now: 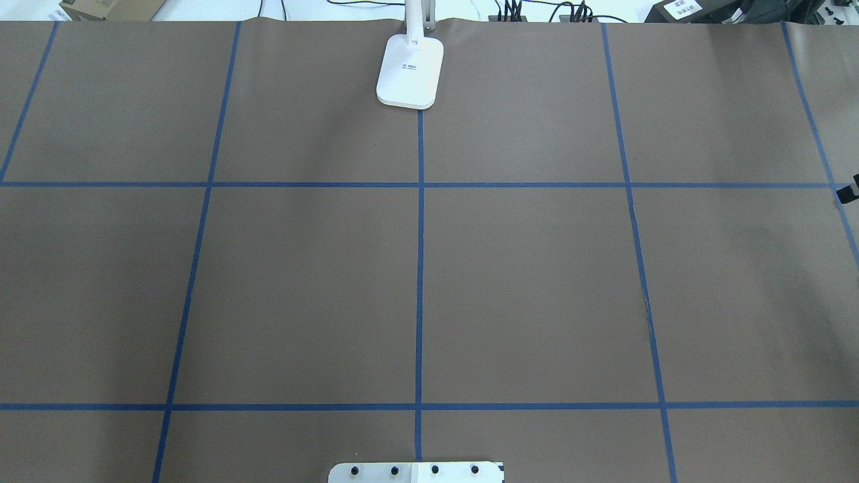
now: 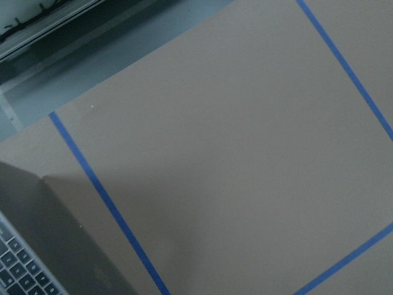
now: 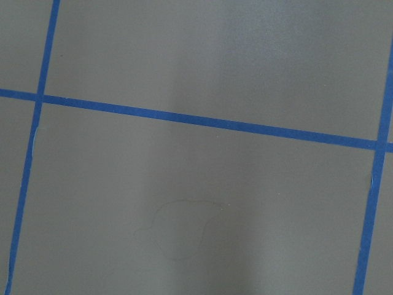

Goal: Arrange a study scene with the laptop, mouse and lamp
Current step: 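Carry the open silver laptop with the left gripper toward the table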

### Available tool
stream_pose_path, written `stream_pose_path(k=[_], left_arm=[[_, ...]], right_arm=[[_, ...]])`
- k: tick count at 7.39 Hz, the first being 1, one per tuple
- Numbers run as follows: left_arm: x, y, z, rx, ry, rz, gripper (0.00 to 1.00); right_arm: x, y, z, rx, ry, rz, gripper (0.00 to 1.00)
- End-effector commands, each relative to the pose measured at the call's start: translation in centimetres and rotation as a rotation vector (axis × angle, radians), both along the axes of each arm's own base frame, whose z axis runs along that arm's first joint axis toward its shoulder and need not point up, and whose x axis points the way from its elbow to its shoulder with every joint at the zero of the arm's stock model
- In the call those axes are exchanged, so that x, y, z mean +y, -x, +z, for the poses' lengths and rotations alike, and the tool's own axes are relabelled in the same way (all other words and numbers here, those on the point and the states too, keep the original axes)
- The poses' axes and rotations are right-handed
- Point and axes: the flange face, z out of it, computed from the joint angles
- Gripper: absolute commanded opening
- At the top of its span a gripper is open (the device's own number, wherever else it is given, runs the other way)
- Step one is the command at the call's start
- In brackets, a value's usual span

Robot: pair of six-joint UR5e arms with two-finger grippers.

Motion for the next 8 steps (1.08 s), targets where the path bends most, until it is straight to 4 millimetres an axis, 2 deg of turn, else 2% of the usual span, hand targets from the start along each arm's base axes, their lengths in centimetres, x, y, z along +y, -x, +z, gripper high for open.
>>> stream_pose_path(k=[1,2,4,8], left_arm=[[1.4,-0.6,1.4,0.014,0.102,-0.067,0.97],[1.8,-0.8,2.4,0.024,0.149,-0.097,0.97],[2.7,-1.2,4.7,0.045,0.199,-0.1,0.94],[4.7,-2.2,6.1,0.073,0.24,-0.098,0.93]], right_arm=[[0.2,0.4,-0.5,-0.015,-0.075,-0.01,0.99],[1.9,0.2,1.1,-0.021,-0.094,-0.016,0.99],[2.5,0.1,1.0,-0.033,-0.146,-0.011,0.99],[2.7,1.9,0.7,-0.041,-0.073,0.008,0.99]])
